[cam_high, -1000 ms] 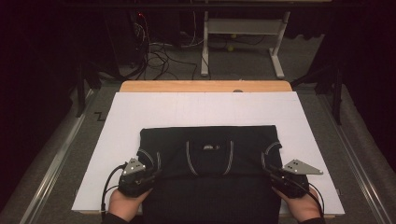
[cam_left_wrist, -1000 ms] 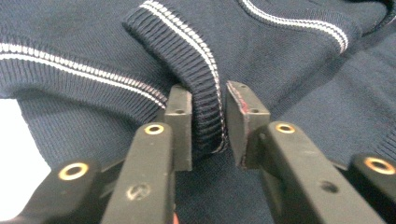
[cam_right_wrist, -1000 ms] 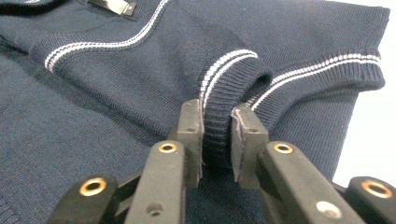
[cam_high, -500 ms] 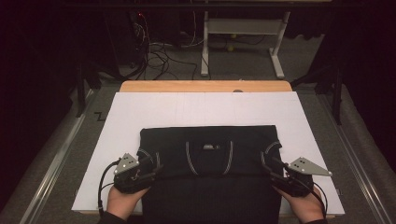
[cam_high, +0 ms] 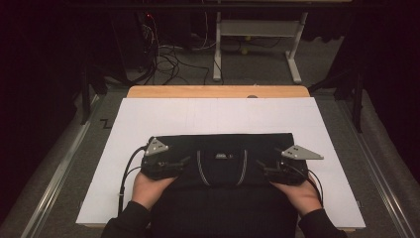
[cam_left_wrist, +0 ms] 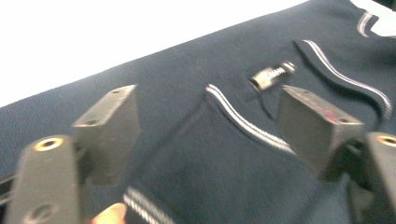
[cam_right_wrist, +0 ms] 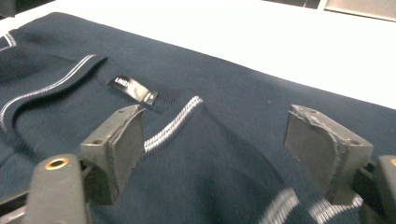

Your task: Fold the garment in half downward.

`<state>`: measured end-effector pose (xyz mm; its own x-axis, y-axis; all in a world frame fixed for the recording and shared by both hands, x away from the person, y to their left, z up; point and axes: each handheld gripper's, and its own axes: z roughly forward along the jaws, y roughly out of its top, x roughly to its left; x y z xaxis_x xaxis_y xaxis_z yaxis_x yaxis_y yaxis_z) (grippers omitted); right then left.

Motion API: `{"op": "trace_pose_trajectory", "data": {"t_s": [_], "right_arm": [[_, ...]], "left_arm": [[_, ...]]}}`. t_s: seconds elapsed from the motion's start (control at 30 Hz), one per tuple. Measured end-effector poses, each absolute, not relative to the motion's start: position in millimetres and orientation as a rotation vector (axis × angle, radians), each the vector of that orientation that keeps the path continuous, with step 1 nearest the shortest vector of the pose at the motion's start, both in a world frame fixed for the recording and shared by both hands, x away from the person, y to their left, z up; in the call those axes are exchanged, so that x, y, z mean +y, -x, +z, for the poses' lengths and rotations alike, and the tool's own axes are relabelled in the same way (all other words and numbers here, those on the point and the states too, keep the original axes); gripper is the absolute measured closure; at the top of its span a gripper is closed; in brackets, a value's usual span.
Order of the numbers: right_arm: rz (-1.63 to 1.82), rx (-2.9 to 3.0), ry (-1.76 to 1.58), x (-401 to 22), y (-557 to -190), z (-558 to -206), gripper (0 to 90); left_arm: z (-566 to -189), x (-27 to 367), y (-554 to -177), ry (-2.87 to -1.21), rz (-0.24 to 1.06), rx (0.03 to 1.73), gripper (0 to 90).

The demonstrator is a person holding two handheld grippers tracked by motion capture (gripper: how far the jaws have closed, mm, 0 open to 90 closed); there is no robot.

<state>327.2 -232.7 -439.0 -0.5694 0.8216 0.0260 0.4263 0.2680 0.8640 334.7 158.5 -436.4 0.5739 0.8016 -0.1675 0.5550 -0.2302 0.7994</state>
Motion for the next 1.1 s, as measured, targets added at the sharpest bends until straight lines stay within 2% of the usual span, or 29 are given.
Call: {"op": "trace_pose_trajectory", "data": {"t_s": [0.1, 0.2, 0.3, 0.5, 0.57, 0.73, 0.8, 0.97, 1.03, 1.1], "right_arm": [[1.206, 2.133, -1.129, -223, -338, -439, 14.5], [1.164, 2.166, -1.153, -213, -348, -441, 6.7], [1.119, 2.186, -1.167, -205, -358, -444, 0.2], [1.043, 2.245, -1.201, -196, -370, -453, 3.2], [1.031, 2.25, -1.223, -196, -373, -455, 9.4], [1.004, 2.294, -1.249, -197, -375, -460, 25.9], [0.978, 2.31, -1.26, -197, -376, -461, 33.8], [0.953, 2.351, -1.242, -194, -376, -465, 50.3], [0.968, 2.363, -1.235, -193, -375, -465, 62.8], [0.972, 2.369, -1.21, -190, -373, -464, 80.0]], "left_arm": [[-436, 152, -347, -1.929, 0.337, 1.112, 11.2], [-436, 144, -356, -1.953, 0.325, 1.111, 1.8], [-438, 134, -363, -1.997, 0.309, 1.109, 0.0], [-450, 121, -376, -2.103, 0.274, 1.157, 0.0], [-456, 120, -379, -2.139, 0.263, 1.18, 4.6], [-465, 116, -379, -2.213, 0.236, 1.153, 26.1], [-466, 114, -377, -2.212, 0.226, 1.128, 34.6], [-466, 112, -374, -2.211, 0.188, 1.108, 49.4], [-466, 111, -373, -2.213, 0.176, 1.094, 56.9], [-465, 111, -373, -2.207, 0.146, 1.082, 65.9]]}}
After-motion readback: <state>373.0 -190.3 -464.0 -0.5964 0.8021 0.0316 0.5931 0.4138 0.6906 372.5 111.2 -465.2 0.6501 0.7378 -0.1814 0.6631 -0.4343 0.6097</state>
